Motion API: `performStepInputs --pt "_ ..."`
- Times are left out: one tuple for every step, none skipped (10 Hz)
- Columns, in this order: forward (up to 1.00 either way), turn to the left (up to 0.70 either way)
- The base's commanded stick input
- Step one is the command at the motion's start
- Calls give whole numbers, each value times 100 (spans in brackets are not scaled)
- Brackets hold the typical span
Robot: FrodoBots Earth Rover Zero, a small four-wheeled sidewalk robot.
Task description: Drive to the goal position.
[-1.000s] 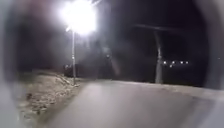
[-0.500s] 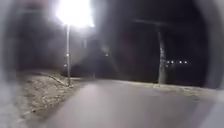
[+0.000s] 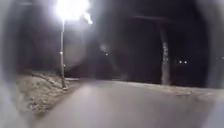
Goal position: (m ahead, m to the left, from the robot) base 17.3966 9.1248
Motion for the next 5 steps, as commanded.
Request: performStepInputs --pt "100 6" --pt "100 7" --pt "100 8" --pt "100 9" --pt "100 10"
